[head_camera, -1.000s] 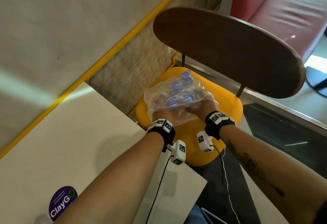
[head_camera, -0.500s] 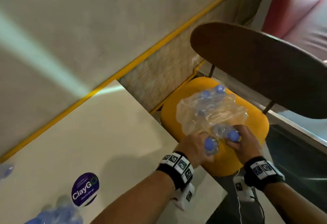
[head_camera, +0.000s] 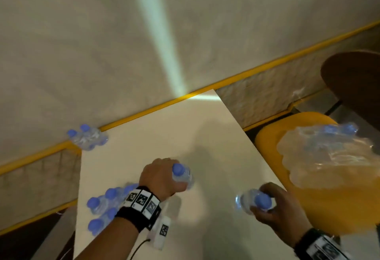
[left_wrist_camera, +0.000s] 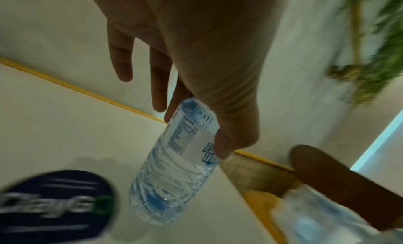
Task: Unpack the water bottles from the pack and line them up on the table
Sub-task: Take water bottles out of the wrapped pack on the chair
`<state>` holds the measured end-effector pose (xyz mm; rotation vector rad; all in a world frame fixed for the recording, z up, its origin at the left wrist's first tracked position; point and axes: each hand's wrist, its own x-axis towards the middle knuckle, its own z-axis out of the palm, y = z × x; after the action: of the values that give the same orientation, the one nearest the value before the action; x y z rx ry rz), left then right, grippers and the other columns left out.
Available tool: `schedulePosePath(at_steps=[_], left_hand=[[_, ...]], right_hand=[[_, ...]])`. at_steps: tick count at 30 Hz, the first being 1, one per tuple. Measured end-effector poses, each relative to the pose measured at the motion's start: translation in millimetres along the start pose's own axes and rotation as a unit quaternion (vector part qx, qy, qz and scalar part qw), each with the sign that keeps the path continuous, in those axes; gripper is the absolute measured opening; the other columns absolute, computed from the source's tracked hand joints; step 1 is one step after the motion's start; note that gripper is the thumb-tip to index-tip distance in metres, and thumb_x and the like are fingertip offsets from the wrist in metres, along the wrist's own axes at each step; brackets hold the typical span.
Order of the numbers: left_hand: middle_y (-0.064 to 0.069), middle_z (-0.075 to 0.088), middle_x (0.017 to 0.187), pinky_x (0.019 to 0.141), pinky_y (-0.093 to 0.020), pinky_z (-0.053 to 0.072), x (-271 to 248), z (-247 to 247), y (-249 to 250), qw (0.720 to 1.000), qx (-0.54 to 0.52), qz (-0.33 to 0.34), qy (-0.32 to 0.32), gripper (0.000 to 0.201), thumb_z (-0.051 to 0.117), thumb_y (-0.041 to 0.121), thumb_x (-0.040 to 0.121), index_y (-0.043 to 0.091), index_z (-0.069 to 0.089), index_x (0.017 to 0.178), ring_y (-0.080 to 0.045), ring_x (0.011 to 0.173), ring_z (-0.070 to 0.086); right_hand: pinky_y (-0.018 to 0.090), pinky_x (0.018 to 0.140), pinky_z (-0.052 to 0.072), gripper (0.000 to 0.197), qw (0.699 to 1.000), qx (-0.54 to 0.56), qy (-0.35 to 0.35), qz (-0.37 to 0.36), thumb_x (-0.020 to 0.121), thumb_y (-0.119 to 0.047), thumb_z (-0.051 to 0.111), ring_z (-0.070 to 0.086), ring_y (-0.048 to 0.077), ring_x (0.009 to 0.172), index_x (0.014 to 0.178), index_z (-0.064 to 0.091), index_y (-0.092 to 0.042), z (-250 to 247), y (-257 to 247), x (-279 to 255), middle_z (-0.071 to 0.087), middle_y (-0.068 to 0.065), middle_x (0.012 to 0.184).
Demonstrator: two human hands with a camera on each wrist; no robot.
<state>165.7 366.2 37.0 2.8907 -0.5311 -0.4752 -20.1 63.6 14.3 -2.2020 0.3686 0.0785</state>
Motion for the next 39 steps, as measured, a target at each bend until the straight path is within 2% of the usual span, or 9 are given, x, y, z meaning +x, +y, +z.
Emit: schedulePosePath(at_steps=[7, 13, 20, 24, 30, 33, 36, 37, 39], left_hand=[[0.007, 0.069, 0.101, 0.079, -0.038, 0.056, -1.6, 7.4, -84.0, 0.997, -0.013, -0.063, -0.030, 0.046, 0.068, 0.059, 0.063, 0.033, 0.066, 0.102, -0.024, 0.093, 0.066], [0.007, 0.066, 0.080, 0.073, -0.036, 0.060, 2.7, 22.1, -105.3, 0.993, -0.009, -0.090, -0.074, 0.033, 0.067, 0.052, 0.060, 0.030, 0.061, 0.085, -0.022, 0.071, 0.065], [0.007, 0.062, 0.079, 0.074, -0.037, 0.060, 5.5, 20.2, -119.2, 0.990, -0.015, -0.066, -0.123, 0.026, 0.070, 0.041, 0.060, 0.028, 0.058, 0.079, -0.021, 0.070, 0.064], [0.007, 0.064, 0.077, 0.075, -0.039, 0.061, 7.2, 16.1, -121.5, 0.987, 0.004, -0.044, -0.155, 0.020, 0.068, 0.035, 0.061, 0.027, 0.060, 0.078, -0.022, 0.070, 0.066], [0.007, 0.068, 0.082, 0.075, -0.038, 0.062, 5.8, 9.1, -122.8, 0.984, 0.008, -0.036, -0.176, 0.029, 0.067, 0.032, 0.059, 0.032, 0.062, 0.088, -0.022, 0.074, 0.068], [0.008, 0.068, 0.083, 0.075, -0.035, 0.061, 2.0, 8.5, -126.5, 0.980, 0.015, -0.036, -0.193, 0.025, 0.066, 0.031, 0.060, 0.035, 0.059, 0.083, -0.020, 0.075, 0.068], [0.002, 0.065, 0.127, 0.096, -0.039, 0.055, 2.0, 5.0, -127.3, 0.976, 0.032, -0.045, -0.210, 0.059, 0.070, 0.040, 0.065, 0.046, 0.054, 0.121, -0.022, 0.111, 0.065], [0.002, 0.054, 0.145, 0.105, -0.040, 0.049, 0.7, 0.4, -124.5, 0.976, 0.034, -0.051, -0.208, 0.080, 0.071, 0.046, 0.069, 0.043, 0.040, 0.144, -0.022, 0.126, 0.057], [0.004, 0.040, 0.158, 0.112, -0.040, 0.042, -5.6, -17.3, -109.0, 0.979, 0.029, -0.064, -0.189, 0.093, 0.066, 0.053, 0.077, 0.038, 0.021, 0.157, -0.022, 0.139, 0.046]], right_hand=[[0.038, 0.070, 0.046, 0.037, 0.983, -0.022, -0.139, -0.115, 0.065, -0.042, 0.077, 0.050, 0.018, 0.072, 0.080, 0.048, -0.025, 135.3, -102.2, 50.9, 0.054, -0.007, 0.080], [0.038, 0.073, 0.049, 0.030, 0.975, -0.063, -0.189, -0.102, 0.068, -0.029, 0.074, 0.058, 0.023, 0.078, 0.077, 0.046, -0.030, 199.1, -159.8, 60.5, 0.061, 0.000, 0.087], [0.045, 0.078, 0.053, 0.034, 0.974, -0.076, -0.203, -0.065, 0.062, -0.039, 0.072, 0.062, 0.024, 0.084, 0.085, 0.053, -0.024, 227.3, -162.1, 67.2, 0.063, 0.000, 0.094], [0.034, 0.076, 0.052, 0.035, 0.973, -0.095, -0.202, -0.066, 0.067, -0.036, 0.075, 0.060, 0.020, 0.085, 0.091, 0.057, -0.019, 229.5, -170.8, 64.0, 0.063, 0.000, 0.097], [0.037, 0.075, 0.051, 0.022, 0.968, -0.092, -0.221, -0.080, 0.074, -0.022, 0.075, 0.058, 0.021, 0.079, 0.084, 0.057, -0.016, 219.0, -178.3, 63.5, 0.063, 0.004, 0.088], [0.038, 0.084, 0.053, 0.039, 0.960, -0.112, -0.247, -0.077, 0.072, -0.028, 0.080, 0.059, 0.020, 0.092, 0.103, 0.061, -0.015, 214.2, -168.2, 64.4, 0.061, 0.003, 0.104], [0.030, 0.092, 0.048, 0.075, 0.958, -0.099, -0.266, -0.035, 0.067, -0.046, 0.083, 0.054, 0.014, 0.106, 0.129, 0.047, -0.023, 201.3, -137.6, 65.6, 0.051, -0.004, 0.125], [0.028, 0.091, 0.049, 0.078, 0.960, -0.090, -0.266, -0.022, 0.068, -0.048, 0.082, 0.054, 0.012, 0.105, 0.132, 0.045, -0.025, 191.0, -127.8, 64.9, 0.050, -0.007, 0.126], [0.021, 0.084, 0.050, 0.068, 0.961, -0.097, -0.259, -0.002, 0.071, -0.053, 0.078, 0.057, 0.006, 0.098, 0.127, 0.049, -0.029, 162.8, -101.3, 62.3, 0.052, -0.012, 0.119]])
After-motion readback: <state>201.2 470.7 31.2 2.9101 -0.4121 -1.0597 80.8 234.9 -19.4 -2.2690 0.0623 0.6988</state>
